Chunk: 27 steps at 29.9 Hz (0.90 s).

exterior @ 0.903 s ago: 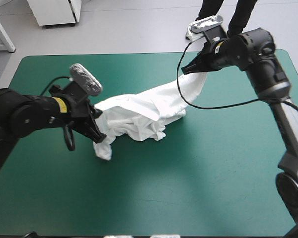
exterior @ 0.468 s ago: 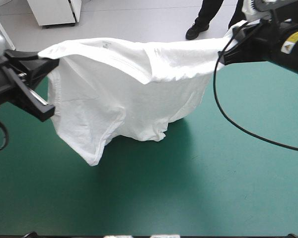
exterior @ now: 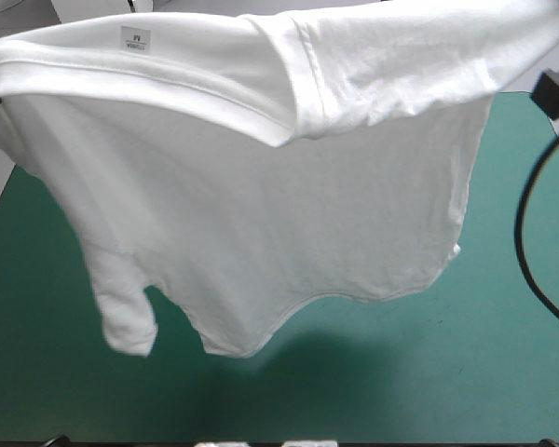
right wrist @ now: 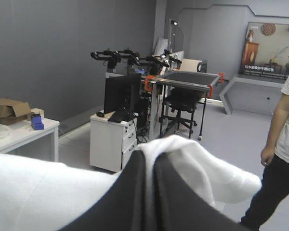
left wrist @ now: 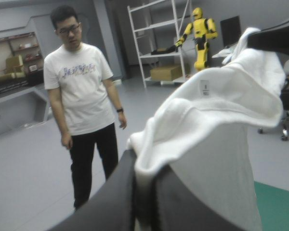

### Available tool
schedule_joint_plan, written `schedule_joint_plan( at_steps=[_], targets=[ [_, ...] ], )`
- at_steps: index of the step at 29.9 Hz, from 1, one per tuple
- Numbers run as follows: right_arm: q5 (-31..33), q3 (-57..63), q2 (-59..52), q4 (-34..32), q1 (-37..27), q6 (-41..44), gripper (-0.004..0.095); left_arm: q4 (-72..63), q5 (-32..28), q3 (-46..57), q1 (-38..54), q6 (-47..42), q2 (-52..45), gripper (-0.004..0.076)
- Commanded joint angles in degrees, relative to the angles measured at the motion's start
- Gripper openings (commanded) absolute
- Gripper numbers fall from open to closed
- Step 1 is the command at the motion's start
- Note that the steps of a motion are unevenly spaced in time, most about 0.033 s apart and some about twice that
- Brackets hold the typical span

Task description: Fold the cloth

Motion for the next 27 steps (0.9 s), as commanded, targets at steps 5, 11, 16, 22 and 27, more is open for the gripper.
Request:
schedule_joint_plan(
  at_steps=[5,11,16,22,27],
  targets=[
    [-1.47,-0.56,-4.36,4.17,-0.32,-1.39,-0.0011,-7.48,-4.96,-1.78,-0.41,-0.53,0.22,-0.001],
    [2.2,8.73,-4.76,4.17,-0.32,0.1,-0.0011,-2.76,2.28,-1.78,-0.41,-2.96,4.47,-0.001],
    [1.37,20.06,-3.99,4.04,-0.32,0.07,-0.0011,2.76,2.56,1.05,-0.41,-4.83,8.36,-0.001],
    [-1.93,27.74,0.21,1.47,-0.32,0.51,-0.0013,10.87,2.44,9.05,-0.41,-6.34,13.15,-0.001],
    [-4.02,28.01,7.1,-5.1,-0.32,1.65,-0.0013,19.02,1.99,14.4,-0.31,-8.46,17.65,-0.0009]
  ],
)
